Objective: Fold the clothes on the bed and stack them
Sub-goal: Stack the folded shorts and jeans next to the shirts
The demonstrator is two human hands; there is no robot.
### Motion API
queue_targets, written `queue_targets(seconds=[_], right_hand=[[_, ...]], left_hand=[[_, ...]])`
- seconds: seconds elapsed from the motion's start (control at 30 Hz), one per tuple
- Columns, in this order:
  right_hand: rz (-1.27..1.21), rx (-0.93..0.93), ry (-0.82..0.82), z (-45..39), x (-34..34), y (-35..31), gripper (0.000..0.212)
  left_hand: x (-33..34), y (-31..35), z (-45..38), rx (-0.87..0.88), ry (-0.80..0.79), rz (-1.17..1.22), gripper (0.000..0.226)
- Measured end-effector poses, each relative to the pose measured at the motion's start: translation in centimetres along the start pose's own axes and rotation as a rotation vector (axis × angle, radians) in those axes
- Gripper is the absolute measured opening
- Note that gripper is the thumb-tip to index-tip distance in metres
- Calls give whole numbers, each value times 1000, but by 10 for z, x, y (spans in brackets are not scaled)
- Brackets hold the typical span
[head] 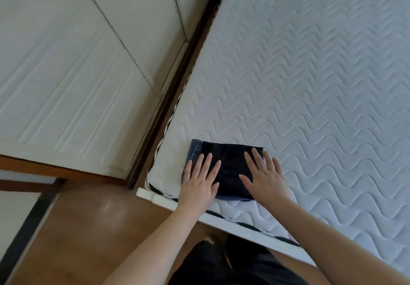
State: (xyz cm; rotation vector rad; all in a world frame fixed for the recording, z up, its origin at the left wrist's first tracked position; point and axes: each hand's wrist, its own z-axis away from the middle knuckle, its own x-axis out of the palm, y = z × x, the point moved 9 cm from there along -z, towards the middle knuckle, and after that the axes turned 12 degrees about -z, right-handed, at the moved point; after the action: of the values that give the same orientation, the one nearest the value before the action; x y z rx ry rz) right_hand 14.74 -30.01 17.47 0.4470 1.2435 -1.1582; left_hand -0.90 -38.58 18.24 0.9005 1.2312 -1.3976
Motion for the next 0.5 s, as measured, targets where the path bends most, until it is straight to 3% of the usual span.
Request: queue_targets(seconds=[0.3, 0.5], right_hand=[[-30, 164, -128, -68, 99, 49, 69], [-202, 409, -63, -102, 162, 100, 82]], left_hand=[[131, 18, -84, 119, -150, 61, 65], [186, -8, -137, 56, -43, 145, 79]])
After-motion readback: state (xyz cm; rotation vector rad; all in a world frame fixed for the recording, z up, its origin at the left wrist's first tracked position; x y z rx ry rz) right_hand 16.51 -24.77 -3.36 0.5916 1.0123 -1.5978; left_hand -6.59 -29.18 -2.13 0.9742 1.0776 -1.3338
